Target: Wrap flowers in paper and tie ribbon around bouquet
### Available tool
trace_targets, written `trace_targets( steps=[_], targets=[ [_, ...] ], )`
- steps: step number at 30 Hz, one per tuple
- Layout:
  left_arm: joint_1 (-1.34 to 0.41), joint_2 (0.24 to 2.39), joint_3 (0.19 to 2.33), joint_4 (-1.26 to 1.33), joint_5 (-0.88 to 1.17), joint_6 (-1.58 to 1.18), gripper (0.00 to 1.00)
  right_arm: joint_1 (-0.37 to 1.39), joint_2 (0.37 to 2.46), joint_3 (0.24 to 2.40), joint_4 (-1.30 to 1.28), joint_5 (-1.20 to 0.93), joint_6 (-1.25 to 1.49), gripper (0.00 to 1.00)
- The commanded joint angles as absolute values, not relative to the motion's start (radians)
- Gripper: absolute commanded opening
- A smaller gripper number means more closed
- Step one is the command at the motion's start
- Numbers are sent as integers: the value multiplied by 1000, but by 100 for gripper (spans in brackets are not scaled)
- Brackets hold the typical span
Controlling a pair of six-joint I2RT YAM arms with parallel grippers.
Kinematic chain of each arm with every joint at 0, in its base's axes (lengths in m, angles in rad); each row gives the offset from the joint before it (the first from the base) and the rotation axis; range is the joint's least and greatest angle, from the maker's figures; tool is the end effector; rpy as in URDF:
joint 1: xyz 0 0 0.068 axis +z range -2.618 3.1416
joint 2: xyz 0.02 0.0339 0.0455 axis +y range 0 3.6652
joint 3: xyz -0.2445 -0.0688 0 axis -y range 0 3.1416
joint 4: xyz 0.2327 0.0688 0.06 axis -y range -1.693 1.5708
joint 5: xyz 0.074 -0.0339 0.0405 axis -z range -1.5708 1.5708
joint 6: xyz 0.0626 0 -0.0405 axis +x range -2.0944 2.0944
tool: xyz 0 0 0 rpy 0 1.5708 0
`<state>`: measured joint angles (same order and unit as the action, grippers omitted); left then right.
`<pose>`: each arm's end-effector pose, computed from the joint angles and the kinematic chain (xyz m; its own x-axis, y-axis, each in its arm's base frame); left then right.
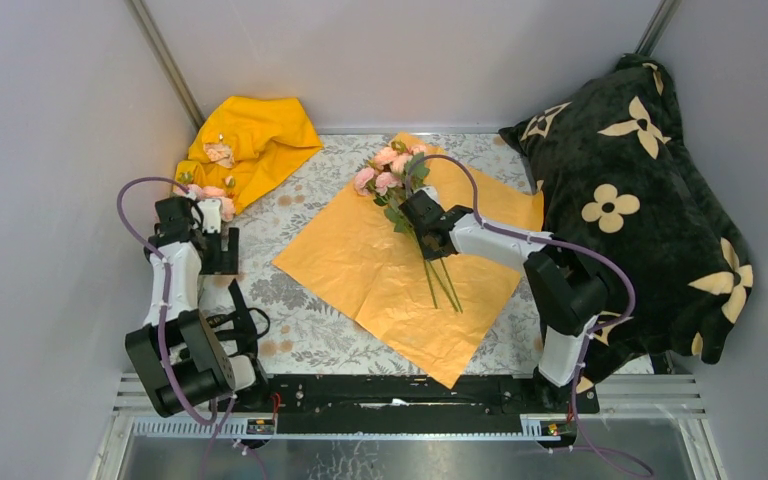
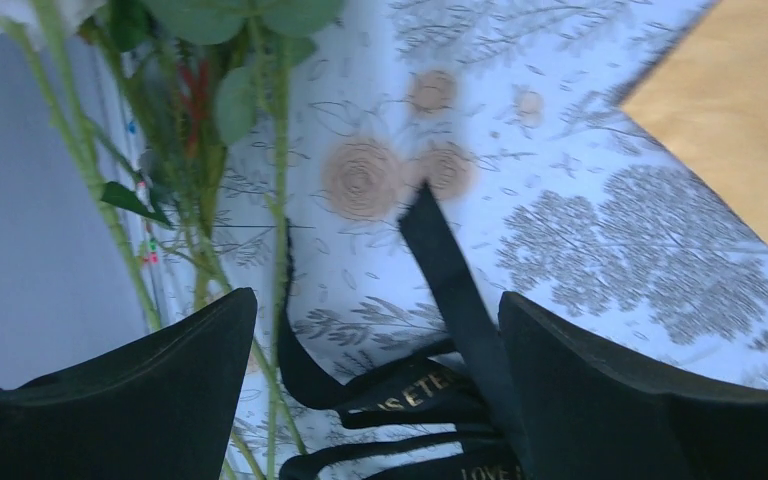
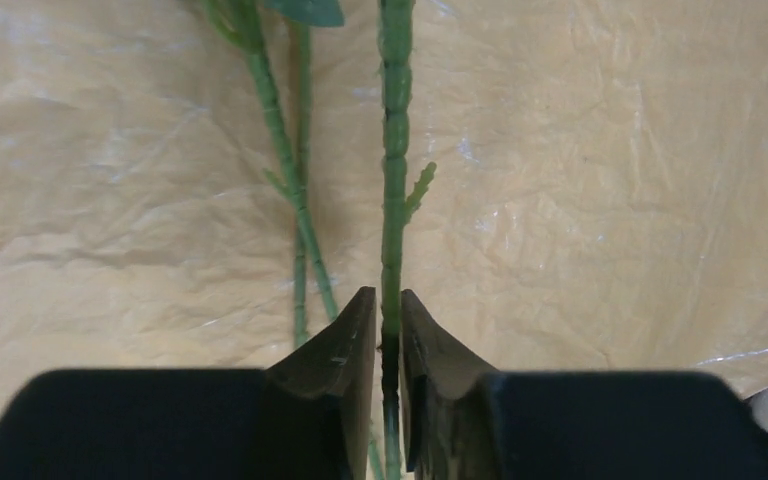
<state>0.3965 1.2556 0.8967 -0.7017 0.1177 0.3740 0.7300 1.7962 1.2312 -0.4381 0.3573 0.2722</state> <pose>0.2331 0.0896 0.2016 -0.8701 0.0290 -0.4920 -0.0137 0.9965 0.0830 0.2938 0.2335 0.1661 -0.7354 -0.3202 -0.5972 -0.2979 0.9444 -0.1395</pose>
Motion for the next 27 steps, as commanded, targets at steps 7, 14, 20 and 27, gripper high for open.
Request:
trace_targets(
  steps=[7, 14, 20, 27],
  targets=[
    [501, 1340, 937, -507, -68, 382, 97, 703, 1888, 1359, -498, 357, 207, 39],
    [610, 1355, 940, -486, -36, 404, 96, 705, 1760, 1319, -502, 274, 211, 45],
    [677, 1378, 907, -466, -5, 429, 93, 706, 1608, 1211, -460, 190, 241, 46],
    [727, 1428, 892, -428, -5, 461, 82, 706, 1537, 1151, -453, 176, 259, 46]
  ],
)
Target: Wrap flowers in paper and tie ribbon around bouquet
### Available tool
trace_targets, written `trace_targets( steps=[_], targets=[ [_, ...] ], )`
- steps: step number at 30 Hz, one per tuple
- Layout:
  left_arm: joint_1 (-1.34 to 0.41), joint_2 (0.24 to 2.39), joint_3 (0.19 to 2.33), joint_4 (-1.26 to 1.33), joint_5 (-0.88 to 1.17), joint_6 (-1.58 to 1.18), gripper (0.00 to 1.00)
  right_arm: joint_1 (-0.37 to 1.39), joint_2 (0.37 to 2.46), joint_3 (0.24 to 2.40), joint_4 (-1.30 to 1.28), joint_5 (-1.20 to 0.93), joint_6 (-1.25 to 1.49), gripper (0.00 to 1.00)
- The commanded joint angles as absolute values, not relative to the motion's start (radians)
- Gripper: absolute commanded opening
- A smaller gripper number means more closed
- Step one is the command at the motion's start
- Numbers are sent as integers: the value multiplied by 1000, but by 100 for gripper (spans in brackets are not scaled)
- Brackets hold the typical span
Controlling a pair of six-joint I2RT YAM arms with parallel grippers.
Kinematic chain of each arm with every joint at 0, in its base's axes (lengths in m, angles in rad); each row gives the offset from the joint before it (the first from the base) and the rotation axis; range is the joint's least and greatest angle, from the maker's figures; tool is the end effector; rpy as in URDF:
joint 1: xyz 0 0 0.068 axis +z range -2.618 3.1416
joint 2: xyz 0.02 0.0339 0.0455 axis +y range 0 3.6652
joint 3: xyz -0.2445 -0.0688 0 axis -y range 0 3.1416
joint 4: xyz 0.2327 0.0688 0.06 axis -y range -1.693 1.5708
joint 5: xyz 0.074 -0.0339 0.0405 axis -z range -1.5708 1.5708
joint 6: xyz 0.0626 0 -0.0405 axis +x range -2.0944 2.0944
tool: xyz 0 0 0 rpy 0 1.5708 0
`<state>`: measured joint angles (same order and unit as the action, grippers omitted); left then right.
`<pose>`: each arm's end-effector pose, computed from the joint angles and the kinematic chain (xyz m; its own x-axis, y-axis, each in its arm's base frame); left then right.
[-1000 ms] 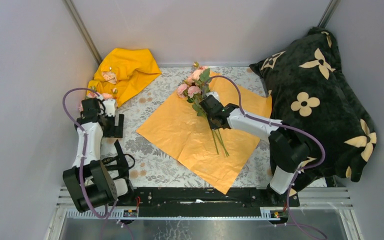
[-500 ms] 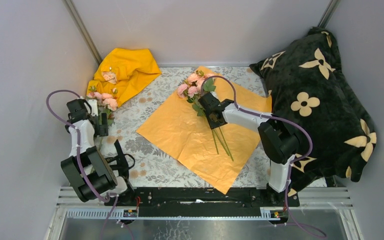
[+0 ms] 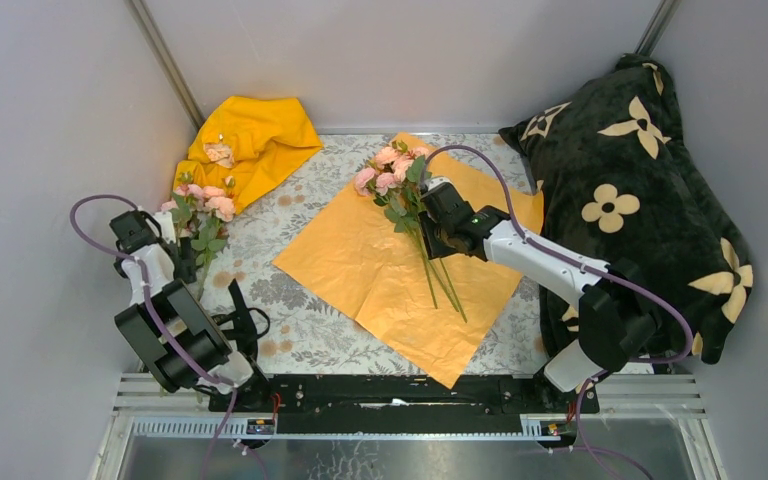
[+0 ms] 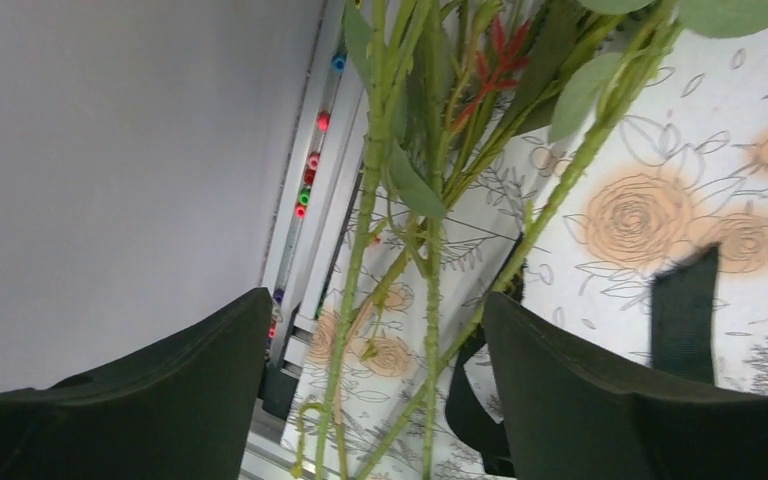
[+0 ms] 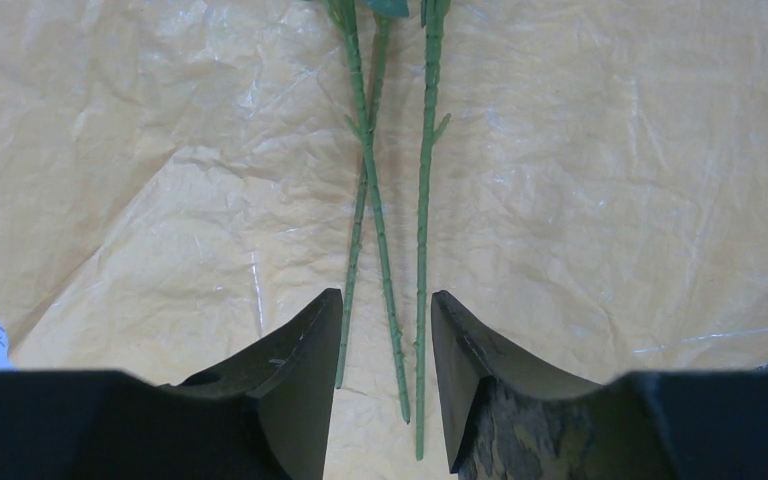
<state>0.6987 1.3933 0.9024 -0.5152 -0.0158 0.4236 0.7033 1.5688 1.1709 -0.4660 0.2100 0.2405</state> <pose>0.2164 0.1831 0.1820 -0.8567 -0.1829 -0.4824 -0.3263 0.9163 0.2321 0.2717 0.2132 0.2203 -0.6893 -0.2791 -0.6685 -0.3759 0.9267 0.0008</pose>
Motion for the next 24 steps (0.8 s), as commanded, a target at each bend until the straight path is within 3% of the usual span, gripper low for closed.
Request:
trace_targets(
  steps=[1, 4, 17, 19, 20, 21, 24],
  targets=[
    [732, 1441, 895, -425, -5, 463, 75, 706, 1538, 1149, -455, 176, 260, 46],
    [750, 1469, 906, -425, 28, 466, 58, 706, 1544, 1149, -464, 172, 259, 46],
    [791, 1571, 895, -370, 31, 494, 30, 706, 1539, 1128, -468, 178, 270, 46],
    [799, 1573, 891, -370, 40, 496, 20, 706, 1535, 1126, -471, 179, 271, 46],
    [807, 1569, 892, -368, 53, 488, 9, 706, 1531, 1124, -472, 181, 271, 46],
    [826, 1555, 896, -376, 91, 470, 0, 707, 1525, 1124, -475, 182, 272, 46],
    [927, 1484, 946, -479, 353, 394, 0, 707, 1503, 1123, -485, 190, 271, 47]
  ],
)
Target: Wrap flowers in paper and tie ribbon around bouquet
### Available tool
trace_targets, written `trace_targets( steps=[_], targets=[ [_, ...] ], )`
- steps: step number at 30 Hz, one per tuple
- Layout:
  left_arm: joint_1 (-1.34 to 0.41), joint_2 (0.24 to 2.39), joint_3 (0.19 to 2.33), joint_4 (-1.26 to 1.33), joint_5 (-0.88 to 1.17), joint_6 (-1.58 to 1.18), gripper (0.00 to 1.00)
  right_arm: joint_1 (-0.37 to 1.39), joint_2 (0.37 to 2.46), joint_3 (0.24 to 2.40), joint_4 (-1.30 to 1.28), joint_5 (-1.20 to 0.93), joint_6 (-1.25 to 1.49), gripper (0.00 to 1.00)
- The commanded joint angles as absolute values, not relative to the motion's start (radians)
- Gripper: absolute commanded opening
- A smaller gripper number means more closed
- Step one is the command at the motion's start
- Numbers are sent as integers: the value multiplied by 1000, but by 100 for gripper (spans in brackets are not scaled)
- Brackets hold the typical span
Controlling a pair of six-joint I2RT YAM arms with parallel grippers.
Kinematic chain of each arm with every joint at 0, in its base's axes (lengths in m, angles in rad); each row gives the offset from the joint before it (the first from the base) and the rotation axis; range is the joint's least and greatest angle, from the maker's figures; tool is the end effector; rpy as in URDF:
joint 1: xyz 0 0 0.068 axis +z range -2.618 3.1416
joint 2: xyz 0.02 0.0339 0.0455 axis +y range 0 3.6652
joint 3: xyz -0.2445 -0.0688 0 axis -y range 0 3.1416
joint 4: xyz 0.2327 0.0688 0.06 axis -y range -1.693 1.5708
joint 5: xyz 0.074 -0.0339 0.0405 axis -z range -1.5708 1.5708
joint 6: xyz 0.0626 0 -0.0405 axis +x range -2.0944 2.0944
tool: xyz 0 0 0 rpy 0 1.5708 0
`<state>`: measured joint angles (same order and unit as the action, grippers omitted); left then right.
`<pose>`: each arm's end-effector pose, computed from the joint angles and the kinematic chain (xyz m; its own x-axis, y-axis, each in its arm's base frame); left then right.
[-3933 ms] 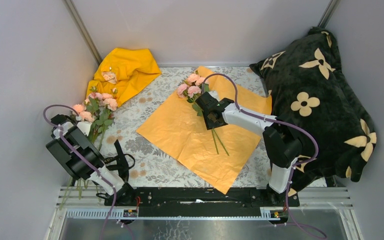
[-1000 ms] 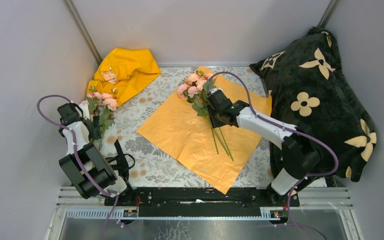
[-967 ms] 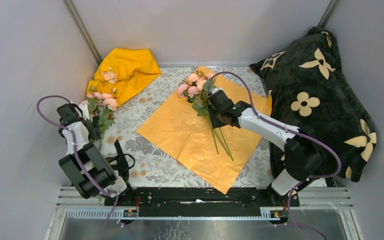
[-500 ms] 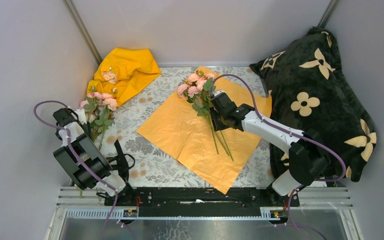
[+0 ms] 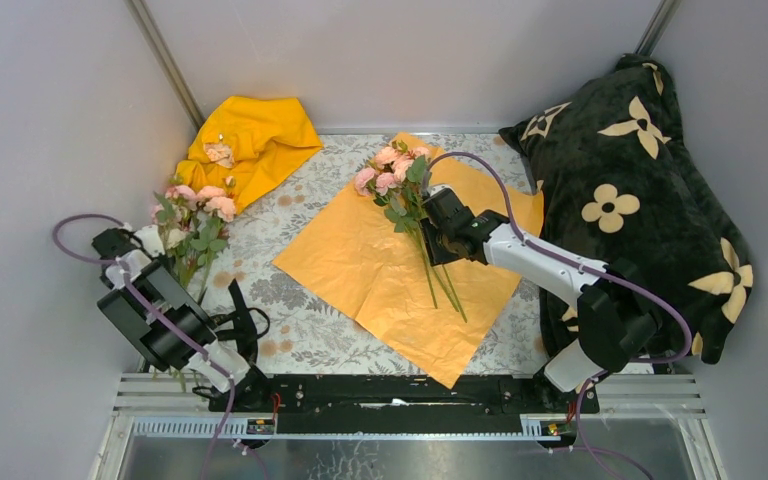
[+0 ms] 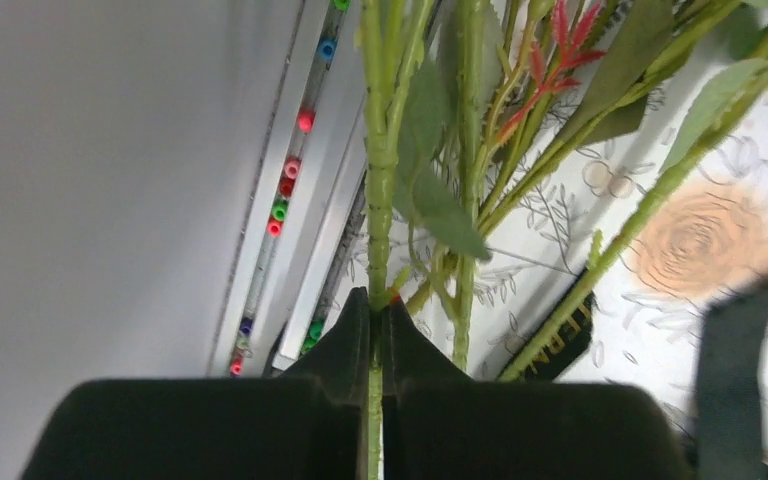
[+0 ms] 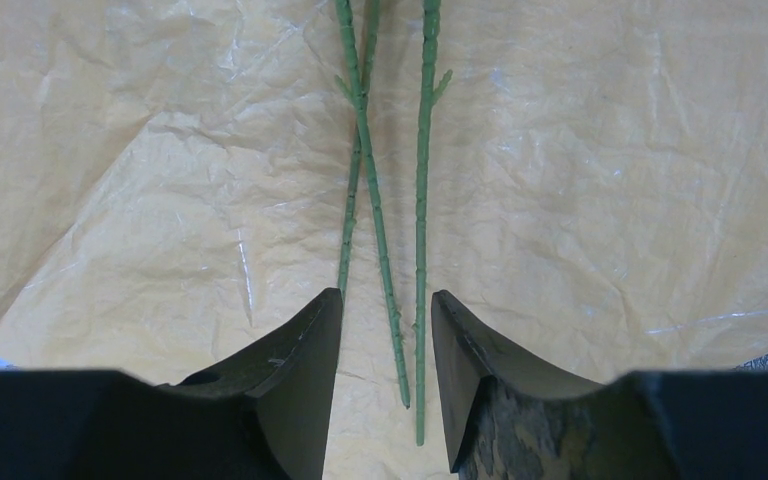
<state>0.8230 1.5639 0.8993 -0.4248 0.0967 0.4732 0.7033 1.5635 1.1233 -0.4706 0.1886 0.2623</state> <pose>0.2095 0.2170 0.1409 -0.8552 -0.2551 -0.4511 -0.3478 0.9278 0.1348 0.2649 0.2092 0.2061 -0.7239 -0.2799 -0.6305 -0.3726 0.9278 0.0159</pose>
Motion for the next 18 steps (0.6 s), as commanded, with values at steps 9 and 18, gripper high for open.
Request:
trace_targets(
  steps=[9, 18],
  targets=[
    [887, 1288, 1134, -911, 1025, 401, 0, 755, 1387, 1135, -401, 93, 256, 47],
    [543, 1234, 1290, -1121, 1548, 296, 0, 1053, 1535, 1318, 46, -177, 280, 69]
  ],
)
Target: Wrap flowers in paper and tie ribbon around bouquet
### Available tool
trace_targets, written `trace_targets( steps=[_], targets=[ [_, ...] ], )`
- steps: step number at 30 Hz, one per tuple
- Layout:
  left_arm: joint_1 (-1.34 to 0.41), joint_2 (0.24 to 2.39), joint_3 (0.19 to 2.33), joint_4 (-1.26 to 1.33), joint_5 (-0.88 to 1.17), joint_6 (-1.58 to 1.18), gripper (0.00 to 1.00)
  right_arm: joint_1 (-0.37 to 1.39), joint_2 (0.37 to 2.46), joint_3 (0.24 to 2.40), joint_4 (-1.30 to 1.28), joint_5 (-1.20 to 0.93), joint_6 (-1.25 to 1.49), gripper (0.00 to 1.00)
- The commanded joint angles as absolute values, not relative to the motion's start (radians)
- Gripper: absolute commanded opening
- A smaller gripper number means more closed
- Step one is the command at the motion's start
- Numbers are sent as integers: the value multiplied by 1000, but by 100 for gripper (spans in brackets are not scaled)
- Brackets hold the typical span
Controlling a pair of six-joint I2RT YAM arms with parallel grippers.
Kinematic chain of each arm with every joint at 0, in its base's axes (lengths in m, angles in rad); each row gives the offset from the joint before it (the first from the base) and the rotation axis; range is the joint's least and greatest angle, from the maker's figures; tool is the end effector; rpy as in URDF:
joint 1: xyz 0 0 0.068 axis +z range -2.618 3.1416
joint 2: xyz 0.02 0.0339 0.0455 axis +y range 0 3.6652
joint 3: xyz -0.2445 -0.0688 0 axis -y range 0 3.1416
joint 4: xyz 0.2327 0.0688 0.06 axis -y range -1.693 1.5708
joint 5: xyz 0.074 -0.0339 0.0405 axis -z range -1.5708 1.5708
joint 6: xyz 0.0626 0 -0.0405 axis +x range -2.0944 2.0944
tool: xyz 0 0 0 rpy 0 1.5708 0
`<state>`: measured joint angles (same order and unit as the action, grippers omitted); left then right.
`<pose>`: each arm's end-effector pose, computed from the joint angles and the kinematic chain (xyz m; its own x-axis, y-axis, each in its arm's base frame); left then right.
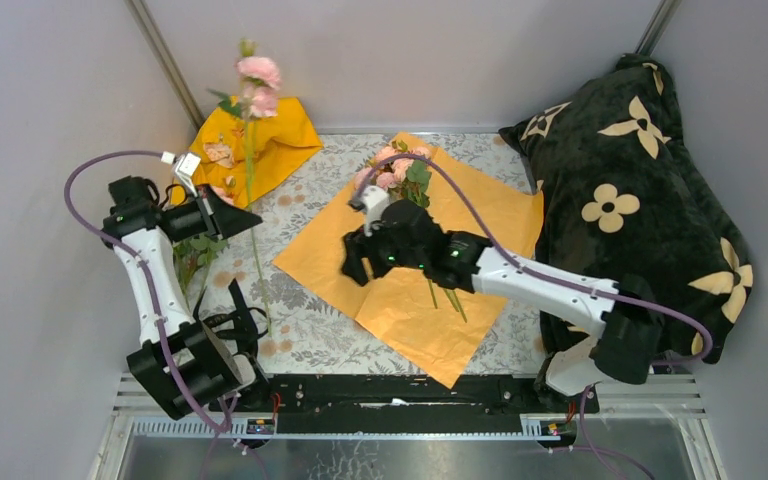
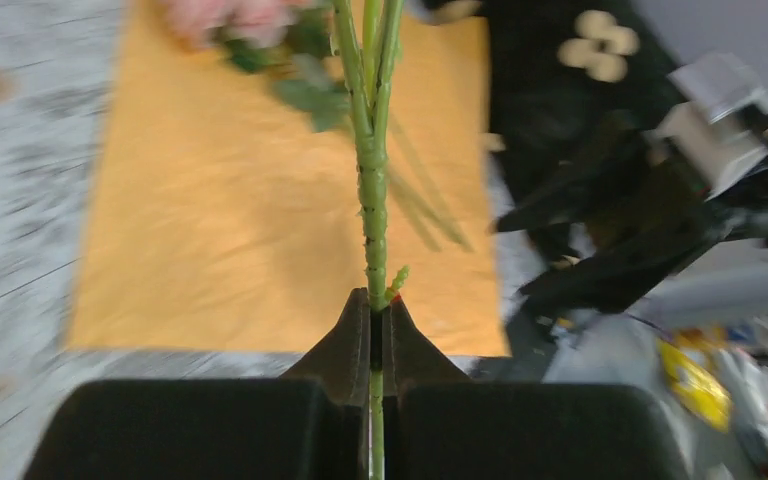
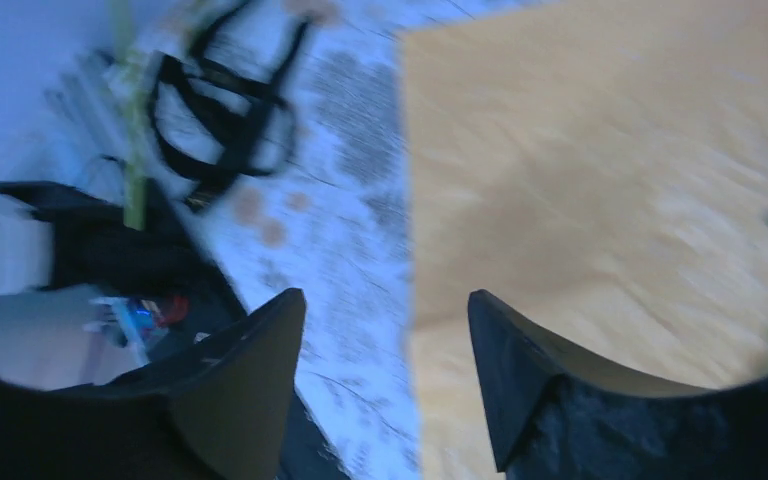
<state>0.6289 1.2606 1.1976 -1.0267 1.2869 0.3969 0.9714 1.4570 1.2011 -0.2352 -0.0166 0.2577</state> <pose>0.2163 0.0830 0.3104 -0.5860 -0.2924 -0.7557 0.4565 0.6515 -0.6060 0.1983 0.2920 0.2911 -0.4698 -0.2359 -0.8507 -0.7385 0.6330 0.2323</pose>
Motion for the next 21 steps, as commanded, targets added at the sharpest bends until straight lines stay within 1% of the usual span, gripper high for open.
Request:
trace_targets(
  steps=[1, 4, 7, 9, 12, 13, 14, 15, 16, 18, 19, 21],
  targets=[
    [534, 1231, 1311, -1133, 1547, 292, 0, 1065, 1566, 1345, 91, -199, 295, 73],
    [523, 1209, 1337, -1138, 1507, 285, 0, 1091, 1672, 1452, 180, -249, 359, 80],
    [515, 1169, 1303, -1057, 1459, 211, 0, 1118, 1787, 1573, 226, -276, 401, 81],
    [512, 1120, 1250, -930, 1412, 102, 0, 1132, 1849, 1638, 239, -290, 432, 81],
    [505, 1017, 1141, -645, 1334, -119, 0, 1144, 1918, 1690, 264, -284, 472, 78],
    [502, 987, 1111, -575, 1322, -176, 0, 1144, 1940, 1702, 266, -273, 487, 74],
    [495, 963, 1092, -528, 1315, -213, 0, 1144, 1952, 1709, 265, -263, 498, 66],
    [488, 952, 1088, -514, 1307, -227, 0, 1144, 1960, 1713, 265, -250, 507, 53],
    [483, 954, 1091, -512, 1300, -234, 0, 1144, 1963, 1709, 265, -237, 515, 34],
    [483, 971, 1099, -527, 1299, -231, 0, 1144, 1951, 1691, 248, -186, 517, 4],
    [482, 982, 1107, -550, 1289, -207, 0, 1142, 1937, 1679, 226, -151, 510, 0],
    [482, 1009, 1125, -618, 1241, -138, 0, 1130, 1897, 1628, 176, -95, 482, 0]
  ],
)
